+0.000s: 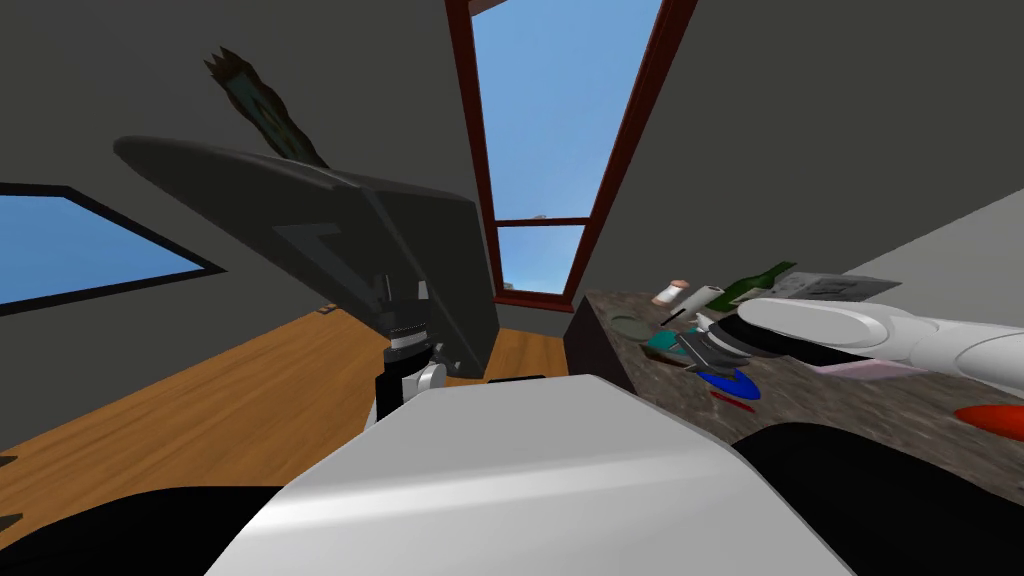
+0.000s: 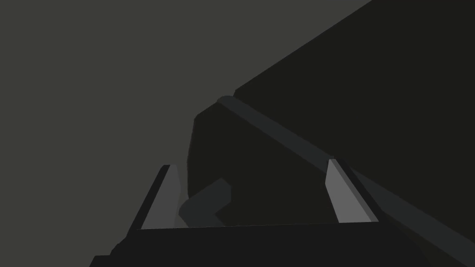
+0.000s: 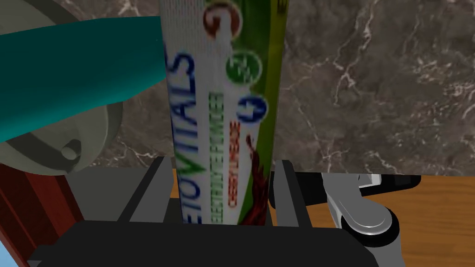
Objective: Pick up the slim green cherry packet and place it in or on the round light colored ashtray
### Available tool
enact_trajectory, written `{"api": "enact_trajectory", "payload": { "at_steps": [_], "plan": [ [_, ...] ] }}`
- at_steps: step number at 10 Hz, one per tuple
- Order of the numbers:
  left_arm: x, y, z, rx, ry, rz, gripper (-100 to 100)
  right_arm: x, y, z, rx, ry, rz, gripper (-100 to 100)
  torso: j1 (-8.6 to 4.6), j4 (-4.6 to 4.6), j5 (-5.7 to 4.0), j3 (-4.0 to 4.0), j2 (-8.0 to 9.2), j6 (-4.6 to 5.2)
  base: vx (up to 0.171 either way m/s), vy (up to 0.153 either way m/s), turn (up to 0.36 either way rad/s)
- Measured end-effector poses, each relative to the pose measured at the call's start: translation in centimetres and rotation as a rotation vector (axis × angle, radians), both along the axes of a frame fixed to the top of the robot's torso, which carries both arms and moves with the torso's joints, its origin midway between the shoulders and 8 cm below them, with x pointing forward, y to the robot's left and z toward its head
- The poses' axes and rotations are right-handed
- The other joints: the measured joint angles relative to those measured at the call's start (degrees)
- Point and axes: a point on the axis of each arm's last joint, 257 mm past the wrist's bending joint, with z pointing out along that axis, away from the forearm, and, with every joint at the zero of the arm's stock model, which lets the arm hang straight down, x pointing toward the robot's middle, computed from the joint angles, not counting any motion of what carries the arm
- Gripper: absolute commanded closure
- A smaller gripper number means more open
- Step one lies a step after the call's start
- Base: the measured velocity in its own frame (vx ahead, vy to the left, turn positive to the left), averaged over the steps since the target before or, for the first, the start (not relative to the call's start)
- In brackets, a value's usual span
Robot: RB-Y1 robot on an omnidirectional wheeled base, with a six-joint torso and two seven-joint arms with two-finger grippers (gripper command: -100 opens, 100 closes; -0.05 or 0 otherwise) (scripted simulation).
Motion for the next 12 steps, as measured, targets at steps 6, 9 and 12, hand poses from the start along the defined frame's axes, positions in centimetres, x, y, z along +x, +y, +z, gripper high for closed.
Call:
{"api": "enact_trajectory", "payload": {
  "at_steps": [6, 9, 12],
  "plan": [
    [0.0, 0.0, 0.0, 0.0, 0.0, 0.0, 0, -0.53, 0.94, -0.01, 0.045, 0.015, -0.005, 100, -1.1, -0.25, -0.81, -0.62, -0.98, -0.69, 0.16, -0.122, 0.08],
    [0.0, 0.0, 0.0, 0.0, 0.0, 0.0, 0, -0.74, 1.08, -0.13, 0.053, 0.017, -0.007, -100, -0.78, -0.17, -0.75, -0.38, -0.54, -0.63, 0.028, -0.027, 0.011],
    [0.0, 0.0, 0.0, 0.0, 0.0, 0.0, 0, -0.74, 1.08, -0.13, 0.053, 0.017, -0.006, -100, -0.66, -0.12, -0.71, -0.27, -0.37, -0.62, 0.0, 0.0, 0.0]
  ]
}}
